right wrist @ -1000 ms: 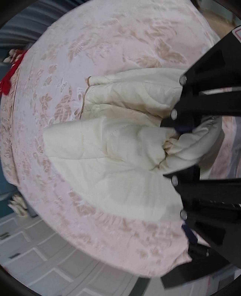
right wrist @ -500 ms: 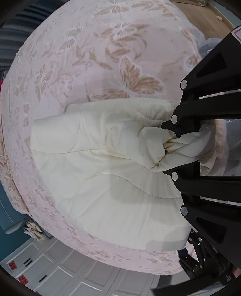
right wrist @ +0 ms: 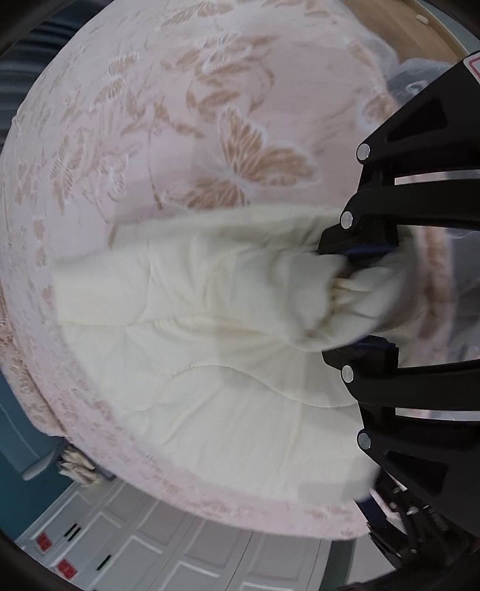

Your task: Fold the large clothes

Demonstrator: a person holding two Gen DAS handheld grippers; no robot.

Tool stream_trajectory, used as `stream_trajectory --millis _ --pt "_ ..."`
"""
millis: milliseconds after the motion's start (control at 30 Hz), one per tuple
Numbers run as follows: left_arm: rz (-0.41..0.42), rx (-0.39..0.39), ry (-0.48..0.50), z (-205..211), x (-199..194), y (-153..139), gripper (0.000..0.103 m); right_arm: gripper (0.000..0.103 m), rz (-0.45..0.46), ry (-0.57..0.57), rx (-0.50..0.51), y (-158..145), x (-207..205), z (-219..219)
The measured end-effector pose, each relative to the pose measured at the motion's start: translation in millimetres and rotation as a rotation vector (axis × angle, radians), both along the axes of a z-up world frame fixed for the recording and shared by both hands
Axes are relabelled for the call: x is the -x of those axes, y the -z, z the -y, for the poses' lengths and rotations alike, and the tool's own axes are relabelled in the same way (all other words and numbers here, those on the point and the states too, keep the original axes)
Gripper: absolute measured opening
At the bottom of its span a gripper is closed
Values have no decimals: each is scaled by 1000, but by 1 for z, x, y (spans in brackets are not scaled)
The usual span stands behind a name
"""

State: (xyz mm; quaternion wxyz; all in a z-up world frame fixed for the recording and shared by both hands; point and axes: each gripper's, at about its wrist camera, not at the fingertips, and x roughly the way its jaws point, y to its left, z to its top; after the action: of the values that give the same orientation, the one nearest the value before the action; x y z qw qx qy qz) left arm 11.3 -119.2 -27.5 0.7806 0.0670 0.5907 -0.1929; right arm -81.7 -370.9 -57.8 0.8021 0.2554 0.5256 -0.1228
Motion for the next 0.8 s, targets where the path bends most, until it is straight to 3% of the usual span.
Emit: stream_trajectory --millis 233,400,500,800 --pt "103 108 -80 -19 -25 -54 64 31 65 -1 98 -61 23 -3" --pt "125 102 -63 13 -51 -53 63 16 96 -60 223 -87 -2 -18" --pt "116 59 -43 35 -58 -38 63 6 44 -87 250 -72 -21 -20" --pt "72 5 -10 54 -52 -1 65 5 -111 -56 211 0 -20 -8"
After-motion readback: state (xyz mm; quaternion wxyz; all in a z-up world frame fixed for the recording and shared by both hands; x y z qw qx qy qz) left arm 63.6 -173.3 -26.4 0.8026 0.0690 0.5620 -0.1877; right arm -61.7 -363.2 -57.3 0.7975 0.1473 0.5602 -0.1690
